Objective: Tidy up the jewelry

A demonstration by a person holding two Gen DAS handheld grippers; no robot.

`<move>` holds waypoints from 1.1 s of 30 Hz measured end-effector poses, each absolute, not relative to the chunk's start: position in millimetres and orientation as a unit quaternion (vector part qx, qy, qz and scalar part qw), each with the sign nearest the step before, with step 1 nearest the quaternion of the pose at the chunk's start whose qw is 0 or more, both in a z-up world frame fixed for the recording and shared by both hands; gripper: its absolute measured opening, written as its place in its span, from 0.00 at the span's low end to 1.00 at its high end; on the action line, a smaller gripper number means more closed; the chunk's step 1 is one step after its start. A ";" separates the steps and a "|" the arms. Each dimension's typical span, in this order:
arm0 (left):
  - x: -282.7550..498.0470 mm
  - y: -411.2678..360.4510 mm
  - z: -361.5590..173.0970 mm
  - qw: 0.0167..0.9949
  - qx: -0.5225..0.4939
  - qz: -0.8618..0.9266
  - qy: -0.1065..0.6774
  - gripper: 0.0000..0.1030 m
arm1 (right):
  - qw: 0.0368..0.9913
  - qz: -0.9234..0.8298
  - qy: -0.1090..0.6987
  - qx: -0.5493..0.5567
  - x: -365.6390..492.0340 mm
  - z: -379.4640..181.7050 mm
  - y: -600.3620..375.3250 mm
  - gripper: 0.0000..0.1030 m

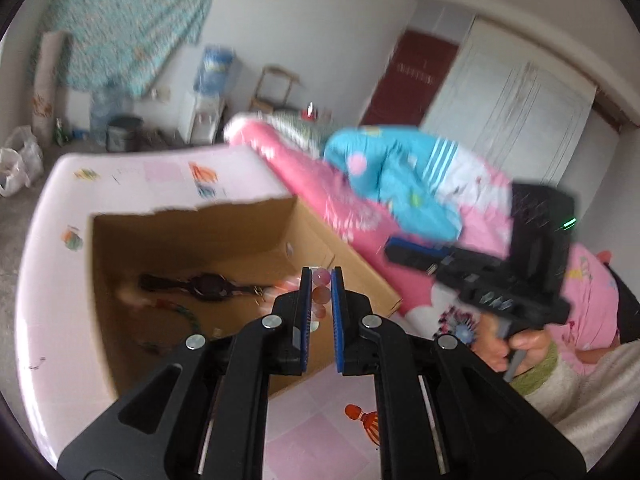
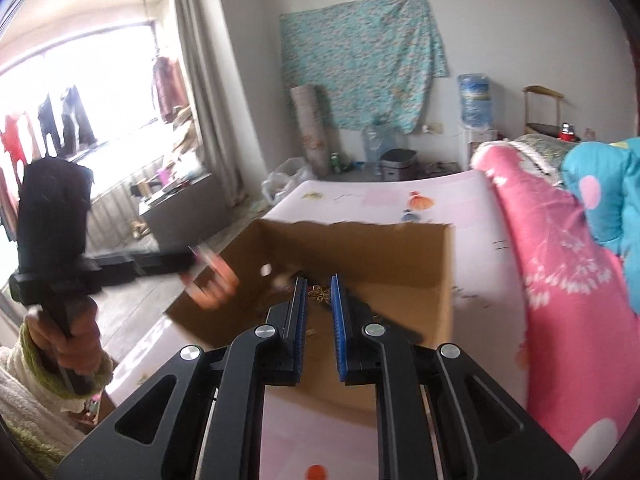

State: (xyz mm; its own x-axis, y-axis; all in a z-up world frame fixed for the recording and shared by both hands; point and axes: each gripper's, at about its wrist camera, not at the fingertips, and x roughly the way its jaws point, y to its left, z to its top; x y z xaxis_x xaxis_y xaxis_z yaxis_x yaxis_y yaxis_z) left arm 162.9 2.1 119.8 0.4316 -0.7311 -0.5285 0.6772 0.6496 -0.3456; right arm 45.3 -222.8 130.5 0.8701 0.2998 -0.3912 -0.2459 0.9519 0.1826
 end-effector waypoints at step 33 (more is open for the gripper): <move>166.6 42.9 114.4 0.892 -0.053 -0.300 0.335 0.42 | 0.910 0.197 0.354 0.087 136.0 105.8 -223.1 0.12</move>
